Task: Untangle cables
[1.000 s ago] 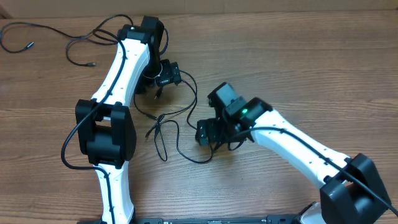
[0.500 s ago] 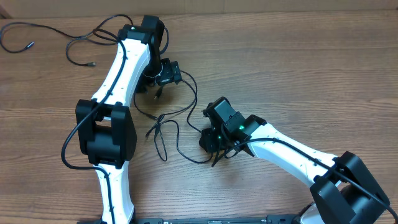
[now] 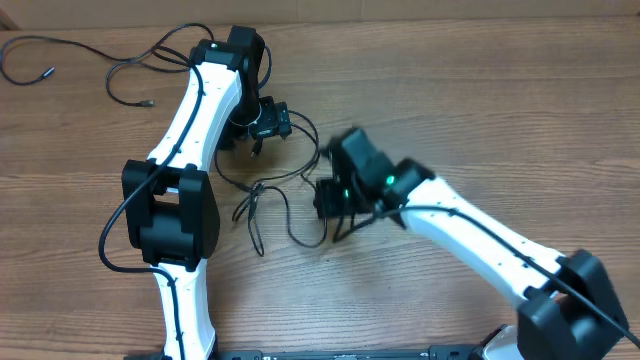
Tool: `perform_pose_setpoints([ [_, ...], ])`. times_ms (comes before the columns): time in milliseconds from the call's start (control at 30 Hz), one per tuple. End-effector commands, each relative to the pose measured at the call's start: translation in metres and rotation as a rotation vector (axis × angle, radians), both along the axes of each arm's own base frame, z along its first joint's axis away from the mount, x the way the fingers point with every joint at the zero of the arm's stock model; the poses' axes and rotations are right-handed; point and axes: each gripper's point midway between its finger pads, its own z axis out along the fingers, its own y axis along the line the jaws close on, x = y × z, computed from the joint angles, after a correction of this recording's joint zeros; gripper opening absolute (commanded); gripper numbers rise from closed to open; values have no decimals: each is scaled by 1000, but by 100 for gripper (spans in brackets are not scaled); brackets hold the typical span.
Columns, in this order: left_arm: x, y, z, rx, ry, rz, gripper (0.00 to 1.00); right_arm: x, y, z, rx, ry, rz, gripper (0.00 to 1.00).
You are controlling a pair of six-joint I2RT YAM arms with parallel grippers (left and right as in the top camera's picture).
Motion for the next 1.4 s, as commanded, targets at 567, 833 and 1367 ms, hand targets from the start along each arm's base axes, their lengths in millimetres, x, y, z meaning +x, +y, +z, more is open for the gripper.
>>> perform_pose_setpoints([
  [567,-4,-68,105,-632,-233,-488,100,61,-56,268,391,-222,-324,4],
  [833,-28,-88,191,-698,-475,-676,100,77,-72,265,364,-232,-483,4],
  [1367,-54,-117,228,-824,-612,-895,93,142,-115,216,236,-235,-969,4],
])
